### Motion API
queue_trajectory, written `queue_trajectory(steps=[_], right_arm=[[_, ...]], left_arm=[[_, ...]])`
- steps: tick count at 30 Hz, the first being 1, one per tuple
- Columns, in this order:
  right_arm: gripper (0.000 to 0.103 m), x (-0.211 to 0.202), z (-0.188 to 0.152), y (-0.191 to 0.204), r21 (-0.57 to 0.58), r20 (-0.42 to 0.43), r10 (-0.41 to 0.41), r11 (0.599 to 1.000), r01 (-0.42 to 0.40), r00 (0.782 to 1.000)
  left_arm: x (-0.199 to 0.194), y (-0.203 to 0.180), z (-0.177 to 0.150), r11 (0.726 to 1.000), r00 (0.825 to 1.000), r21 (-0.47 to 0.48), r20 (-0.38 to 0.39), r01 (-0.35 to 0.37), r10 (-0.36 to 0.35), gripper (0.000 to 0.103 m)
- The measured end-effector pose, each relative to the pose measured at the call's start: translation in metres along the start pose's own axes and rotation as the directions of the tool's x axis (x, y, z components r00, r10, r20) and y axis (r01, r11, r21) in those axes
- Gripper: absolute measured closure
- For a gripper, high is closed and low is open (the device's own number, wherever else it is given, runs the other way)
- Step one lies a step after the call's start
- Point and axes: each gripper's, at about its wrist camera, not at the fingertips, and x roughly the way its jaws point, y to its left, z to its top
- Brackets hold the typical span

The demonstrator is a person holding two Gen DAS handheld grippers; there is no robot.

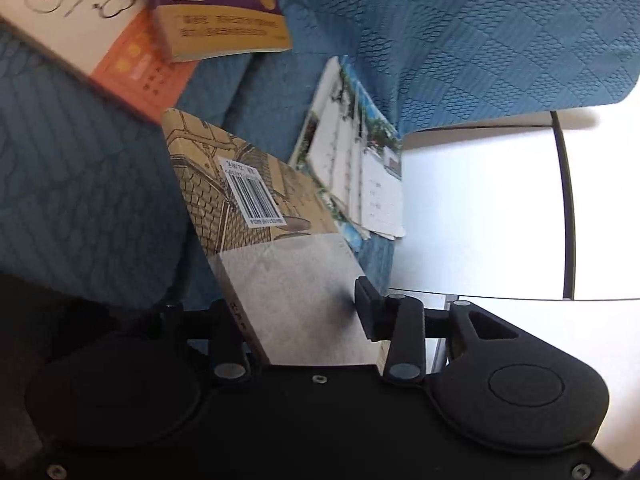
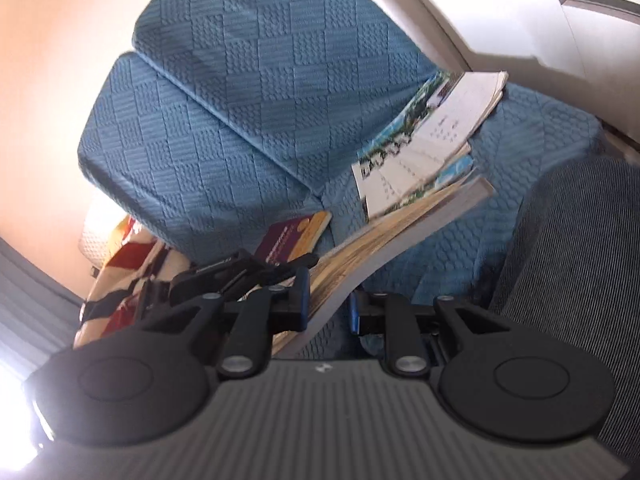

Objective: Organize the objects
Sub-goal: 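Rotate the held gold book and lower it with the left tool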

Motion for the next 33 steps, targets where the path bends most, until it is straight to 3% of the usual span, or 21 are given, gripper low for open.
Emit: queue_trajectory(steps=[5, 10, 16, 28, 31, 33], right_arm=[[0.081, 0.008, -0.004, 0.016, -0.054, -0.059, -0.037, 0.998, 0.034, 0.998], [0.081, 0.016, -0.008, 0.021, -0.058, -0.121, -0.043, 0.998, 0.036, 0.992], [0.081, 0.020, -0.015, 0.026, -0.065, -0.154, -0.072, 0.996, 0.062, 0.986], [0.081, 0.026, -0.031, 0.025, 0.004, -0.195, -0.116, 0.993, 0.119, 0.974], [0.081, 0.027, -0.033, 0.029, -0.001, -0.205, -0.111, 0.994, 0.113, 0.973], [0.076, 0.027, -0.032, 0.030, -0.001, -0.205, -0.107, 0.994, 0.109, 0.973]], left_arm=[[-0.004, 0.010, 0.003, 0.994, 0.993, -0.004, 0.015, -0.114, 0.114, 0.047], [-0.011, 0.023, 0.000, 0.986, 0.987, -0.030, -0.009, -0.162, 0.161, 0.047], [-0.019, 0.027, -0.022, 0.986, 0.986, -0.026, -0.027, -0.168, 0.167, 0.045], [-0.054, 0.023, -0.098, 0.997, 0.997, -0.063, -0.068, -0.039, 0.035, 0.051], [-0.063, 0.024, -0.102, 0.996, 0.999, -0.082, -0.035, -0.018, 0.015, 0.062], [-0.067, 0.025, -0.102, 0.996, 1.000, -0.087, -0.012, 0.013, -0.014, 0.077]])
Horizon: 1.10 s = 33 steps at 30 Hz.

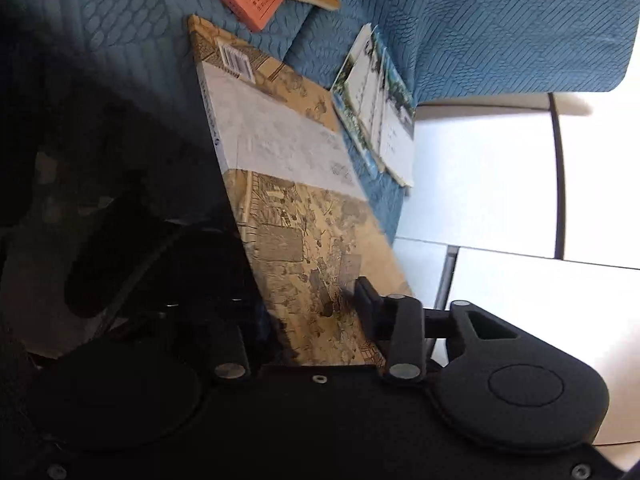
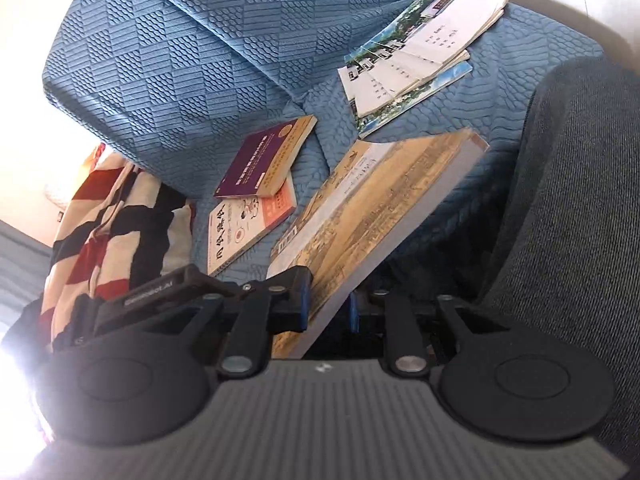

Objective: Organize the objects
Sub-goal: 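Rotate the held gold book and lower it with the left tool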

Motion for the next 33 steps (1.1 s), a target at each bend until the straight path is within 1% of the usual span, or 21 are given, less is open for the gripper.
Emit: queue_trajectory(steps=[1, 2, 4, 6, 7, 10, 12, 14, 16, 19, 20, 21, 22, 23, 24, 25, 26, 28, 29, 31, 33], right_arm=[[0.070, 0.001, 0.001, 0.000, -0.001, -0.008, -0.005, 1.000, 0.005, 1.000], [0.069, 0.003, 0.003, 0.000, 0.002, -0.022, -0.015, 1.000, 0.015, 1.000], [0.061, 0.008, 0.007, -0.005, 0.039, -0.063, -0.008, 0.999, 0.011, 0.998], [0.060, 0.010, 0.010, -0.015, 0.110, -0.075, 0.021, 0.994, -0.013, 0.997], [0.060, 0.010, 0.012, -0.018, 0.122, -0.067, 0.022, 0.992, -0.014, 0.998], [0.060, 0.006, 0.023, -0.030, 0.137, -0.017, -0.019, 0.990, 0.021, 1.000], [0.060, 0.006, 0.031, -0.039, 0.168, 0.009, 0.022, 0.986, -0.023, 1.000], [0.060, 0.012, 0.035, -0.043, 0.174, 0.001, 0.051, 0.983, -0.051, 0.999], [0.061, 0.019, 0.037, -0.041, 0.145, -0.027, 0.029, 0.989, -0.025, 0.999], [0.061, 0.025, 0.039, -0.047, 0.156, -0.022, 0.006, 0.988, -0.002, 1.000], [0.062, 0.027, 0.040, -0.049, 0.133, -0.009, -0.019, 0.991, 0.020, 1.000], [0.070, 0.030, 0.041, -0.050, 0.104, 0.001, -0.049, 0.993, 0.049, 0.999], [0.084, 0.034, 0.042, -0.051, 0.088, -0.004, -0.063, 0.994, 0.063, 0.998], [0.086, 0.039, 0.044, -0.051, 0.080, -0.026, -0.044, 0.996, 0.046, 0.999], [0.086, 0.045, 0.046, -0.050, 0.072, -0.058, -0.007, 0.997, 0.011, 0.998], [0.087, 0.049, 0.046, -0.046, 0.060, -0.071, 0.020, 0.998, -0.016, 0.997], [0.087, 0.052, 0.044, -0.040, 0.033, -0.078, 0.028, 0.999, -0.025, 0.997], [0.087, 0.062, 0.038, -0.027, -0.051, -0.110, 0.010, 0.999, -0.016, 0.994], [0.087, 0.066, 0.036, -0.025, -0.069, -0.113, -0.002, 0.998, -0.006, 0.994], [0.085, 0.072, 0.032, -0.026, -0.084, -0.119, -0.040, 0.996, 0.030, 0.992], [0.085, 0.073, 0.031, -0.029, -0.098, -0.092, -0.101, 0.991, 0.092, 0.991]], left_arm=[[-0.001, 0.002, 0.001, 1.000, 1.000, -0.018, 0.008, 0.016, -0.016, 0.084], [-0.003, 0.003, 0.002, 0.999, 0.999, -0.028, 0.012, 0.030, -0.029, 0.092], [-0.006, 0.003, 0.006, 0.999, 0.999, -0.038, 0.027, 0.027, -0.026, 0.092], [-0.009, 0.003, 0.009, 0.998, 0.998, -0.048, 0.036, 0.045, -0.043, 0.092], [-0.012, 0.005, 0.010, 0.997, 0.998, -0.058, 0.043, 0.054, -0.052, 0.093], [-0.024, 0.008, 0.015, 0.994, 0.995, -0.080, 0.066, 0.076, -0.071, 0.093], [-0.028, 0.012, 0.018, 0.992, 0.994, -0.089, 0.075, 0.087, -0.081, 0.093], [-0.032, 0.014, 0.020, 0.993, 0.994, -0.082, 0.084, 0.080, -0.073, 0.093], [-0.037, 0.015, 0.020, 0.996, 0.994, -0.065, 0.091, 0.065, -0.059, 0.093], [-0.043, 0.018, 0.019, 0.998, 0.993, -0.047, 0.113, 0.034, -0.028, 0.093], [-0.045, 0.020, 0.018, 0.998, 0.993, -0.049, 0.117, 0.029, -0.023, 0.094], [-0.045, 0.022, 0.019, 0.999, 0.993, -0.051, 0.119, 0.018, -0.012, 0.095], [-0.046, 0.025, 0.019, 0.999, 0.993, -0.048, 0.116, -0.007, 0.012, 0.096], [-0.046, 0.027, 0.019, 0.998, 0.992, -0.045, 0.119, -0.041, 0.046, 0.097], [-0.045, 0.029, 0.020, 0.996, 0.988, -0.037, 0.122, -0.087, 0.091, 0.098], [-0.044, 0.032, 0.019, 0.994, 0.986, -0.025, 0.121, -0.110, 0.112, 0.098], [-0.043, 0.035, 0.020, 0.994, 0.987, -0.021, 0.118, -0.104, 0.105, 0.098], [-0.042, 0.041, 0.020, 0.996, 0.991, -0.041, 0.106, -0.077, 0.081, 0.098], [-0.041, 0.042, 0.021, 0.996, 0.992, -0.050, 0.101, -0.072, 0.077, 0.098], [-0.038, 0.041, 0.022, 0.996, 0.991, -0.040, 0.103, -0.085, 0.088, 0.098], [-0.036, 0.038, 0.023, 0.993, 0.988, -0.028, 0.101, -0.111, 0.113, 0.098]])
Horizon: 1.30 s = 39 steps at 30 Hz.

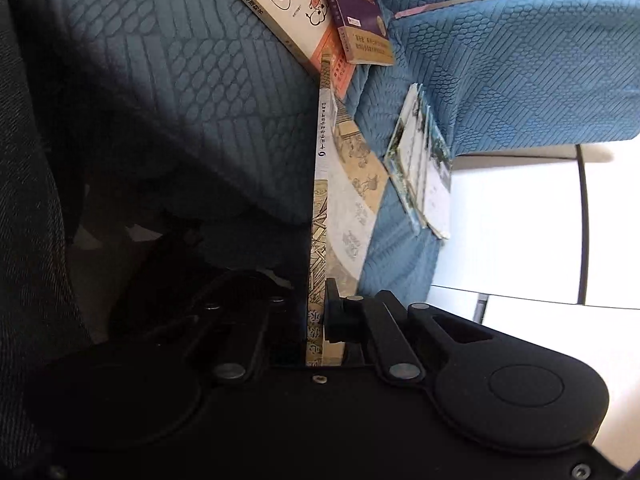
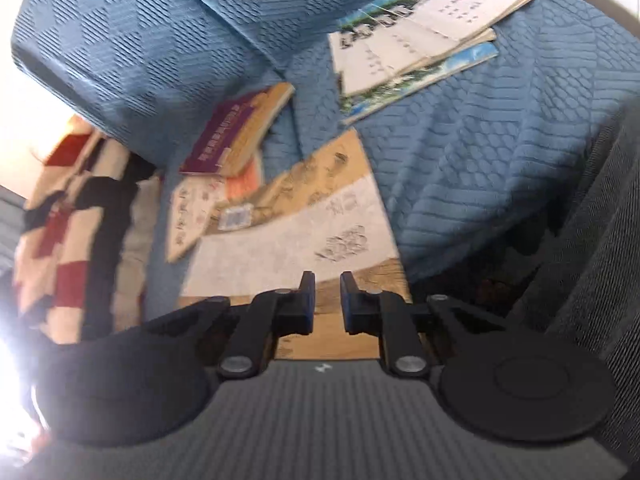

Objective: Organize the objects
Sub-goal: 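Rotate the held gold book and lower it with the left tool, then lower the gold book flat onto the seat and open the left tool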

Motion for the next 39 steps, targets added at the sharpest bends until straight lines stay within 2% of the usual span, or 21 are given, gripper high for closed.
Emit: queue_trajectory(steps=[3, 4, 6, 11, 13, 15, 17, 18, 20, 22, 23, 27, 30, 34, 39], right_arm=[[0.082, -0.004, 0.005, -0.010, 0.026, 0.015, -0.036, 0.999, 0.036, 0.999], [0.071, -0.003, 0.008, -0.014, 0.035, 0.014, -0.050, 0.998, 0.049, 0.999], [0.060, -0.001, 0.012, -0.020, 0.037, 0.008, -0.067, 0.997, 0.067, 0.998], [0.060, 0.030, 0.012, -0.029, 0.003, -0.146, -0.065, 0.998, 0.066, 0.987], [0.051, 0.037, 0.007, -0.036, 0.052, -0.173, -0.014, 0.998, 0.023, 0.985], [0.048, 0.044, 0.004, -0.043, 0.103, -0.193, 0.048, 0.994, -0.029, 0.980], [0.051, 0.053, 0.002, -0.052, 0.187, -0.227, 0.141, 0.977, -0.099, 0.964], [0.050, 0.056, 0.002, -0.053, 0.210, -0.240, 0.163, 0.971, -0.113, 0.957], [0.055, 0.052, 0.005, -0.046, 0.185, -0.229, 0.177, 0.973, -0.135, 0.957], [0.079, 0.042, 0.008, -0.035, 0.130, -0.196, 0.180, 0.979, -0.157, 0.964], [0.082, 0.037, 0.010, -0.029, 0.113, -0.181, 0.194, 0.978, -0.176, 0.964], [0.082, 0.027, 0.023, -0.010, 0.072, -0.121, 0.244, 0.969, -0.237, 0.962], [0.085, 0.031, 0.036, -0.004, 0.025, -0.100, 0.223, 0.975, -0.222, 0.970], [0.091, 0.043, 0.048, -0.012, 0.060, -0.086, 0.216, 0.975, -0.212, 0.972], [0.092, 0.051, 0.055, -0.012, 0.040, -0.073, 0.215, 0.976, -0.212, 0.974]], left_arm=[[0.005, -0.002, 0.002, 0.999, 0.998, 0.014, -0.020, -0.052, 0.052, 0.097], [0.007, 0.000, 0.002, 0.997, 0.997, 0.020, -0.029, -0.069, 0.069, 0.097], [0.009, 0.002, 0.003, 0.996, 0.995, 0.021, -0.040, -0.089, 0.090, 0.096], [0.016, 0.011, 0.007, 0.994, 0.992, -0.016, -0.064, -0.111, 0.110, 0.095], [0.019, 0.014, 0.007, 0.993, 0.991, -0.016, -0.067, -0.114, 0.113, 0.094], [0.021, 0.016, 0.007, 0.994, 0.991, -0.018, -0.069, -0.112, 0.110, 0.094], [0.023, 0.017, 0.009, 0.995, 0.993, -0.023, -0.070, -0.102, 0.100, 0.094], [0.021, 0.016, 0.010, 0.995, 0.993, -0.017, -0.060, -0.100, 0.099, 0.094], [0.015, 0.014, 0.013, 0.996, 0.996, -0.008, -0.032, -0.084, 0.084, 0.095], [0.012, 0.009, 0.017, 0.997, 0.997, 0.002, -0.011, -0.076, 0.076, 0.095], [0.012, 0.008, 0.019, 0.997, 0.997, 0.009, -0.008, -0.076, 0.076, 0.095], [0.020, 0.007, 0.024, 0.998, 0.998, -0.005, -0.024, -0.060, 0.060, 0.095], [0.024, 0.006, 0.026, 0.999, 0.998, -0.026, -0.038, -0.041, 0.040, 0.095], [0.040, -0.002, 0.035, 0.998, 0.998, -0.023, -0.041, -0.052, 0.051, 0.095], [0.051, -0.008, 0.045, 0.997, 0.998, -0.041, -0.033, -0.058, 0.056, 0.095]])
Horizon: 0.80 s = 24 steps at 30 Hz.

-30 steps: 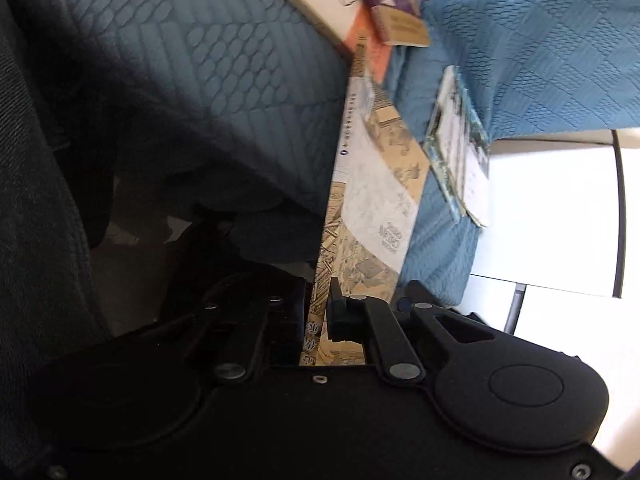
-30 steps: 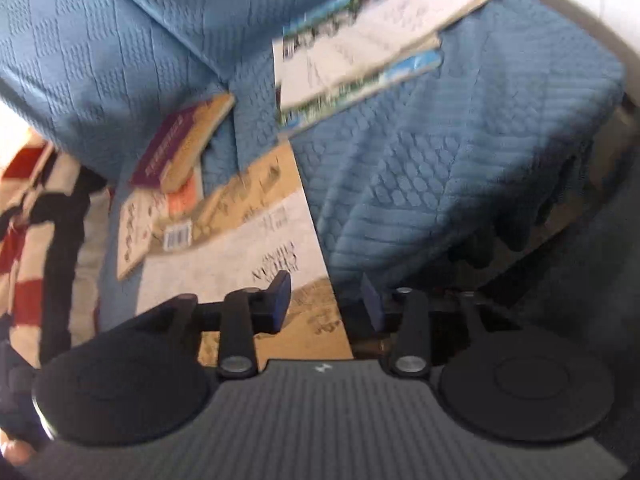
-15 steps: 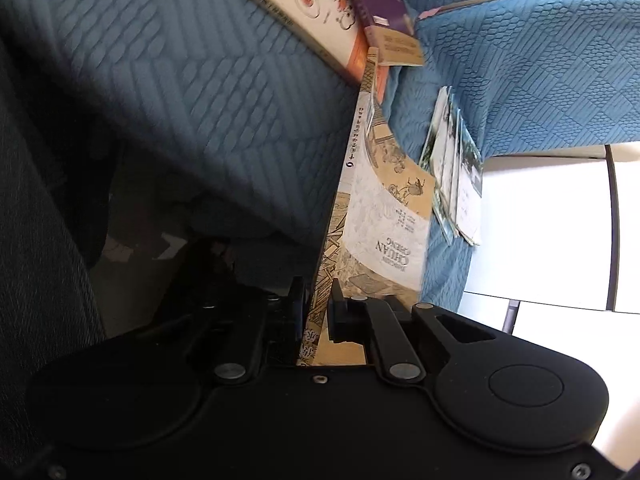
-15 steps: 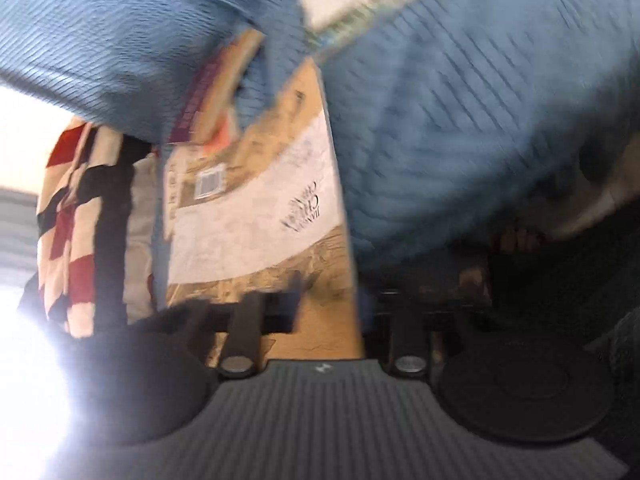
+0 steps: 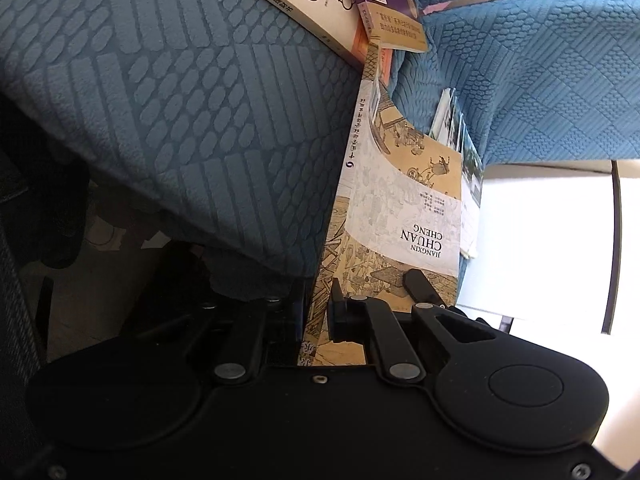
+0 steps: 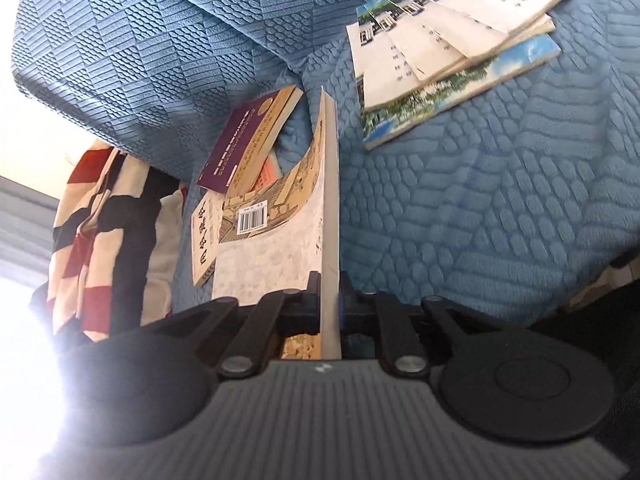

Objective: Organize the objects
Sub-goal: 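Lower the gold book flat onto the seat and open the left tool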

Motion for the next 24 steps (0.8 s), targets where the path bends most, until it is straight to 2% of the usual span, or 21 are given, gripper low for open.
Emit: queue_trajectory(steps=[7, 14, 17, 22, 24], right_arm=[[0.092, 0.013, 0.017, -0.002, -0.009, 0.007, -0.010, 1.000, 0.010, 1.000], [0.092, 0.020, 0.031, -0.001, -0.065, 0.009, -0.051, 0.997, 0.051, 0.999], [0.092, 0.017, 0.029, -0.002, -0.095, 0.003, -0.059, 0.994, 0.059, 0.998], [0.092, 0.011, 0.016, -0.005, -0.102, 0.016, -0.065, 0.993, 0.066, 0.998], [0.090, 0.009, 0.011, -0.008, -0.096, 0.017, -0.083, 0.992, 0.084, 0.996]], left_arm=[[0.013, -0.011, 0.017, 1.000, 1.000, 0.000, -0.013, -0.001, 0.001, 0.095], [0.027, -0.024, 0.025, 0.999, 0.999, 0.049, -0.038, -0.019, 0.021, 0.095], [0.028, -0.023, 0.022, 0.999, 0.999, 0.052, -0.043, -0.015, 0.017, 0.095], [0.028, -0.025, 0.007, 0.993, 0.998, 0.108, -0.035, -0.048, 0.052, 0.094], [0.030, -0.025, 0.004, 0.990, 0.997, 0.120, -0.030, -0.071, 0.075, 0.089]])
